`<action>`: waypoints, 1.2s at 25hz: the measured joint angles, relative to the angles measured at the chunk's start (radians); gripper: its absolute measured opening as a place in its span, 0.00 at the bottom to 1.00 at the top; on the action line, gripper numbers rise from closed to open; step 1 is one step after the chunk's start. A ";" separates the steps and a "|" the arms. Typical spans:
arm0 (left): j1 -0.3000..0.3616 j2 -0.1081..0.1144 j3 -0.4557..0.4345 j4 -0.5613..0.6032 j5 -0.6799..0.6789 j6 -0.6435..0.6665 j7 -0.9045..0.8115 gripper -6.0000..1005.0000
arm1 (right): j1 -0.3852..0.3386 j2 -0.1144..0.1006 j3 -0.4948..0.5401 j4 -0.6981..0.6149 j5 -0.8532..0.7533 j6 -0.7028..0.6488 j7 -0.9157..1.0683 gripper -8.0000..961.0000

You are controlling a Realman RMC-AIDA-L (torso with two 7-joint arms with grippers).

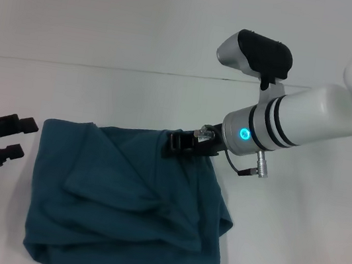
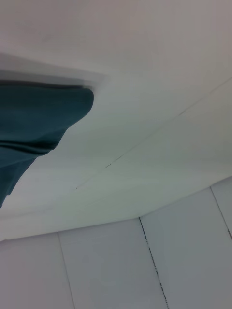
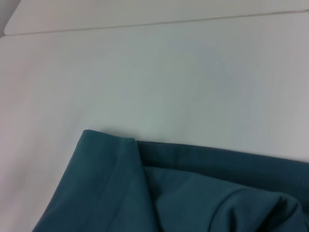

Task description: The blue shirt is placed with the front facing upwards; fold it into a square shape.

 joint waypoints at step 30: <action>0.004 0.000 0.004 -0.006 0.000 0.002 0.000 0.78 | -0.151 -0.043 0.080 -0.218 -0.045 -0.144 0.059 0.07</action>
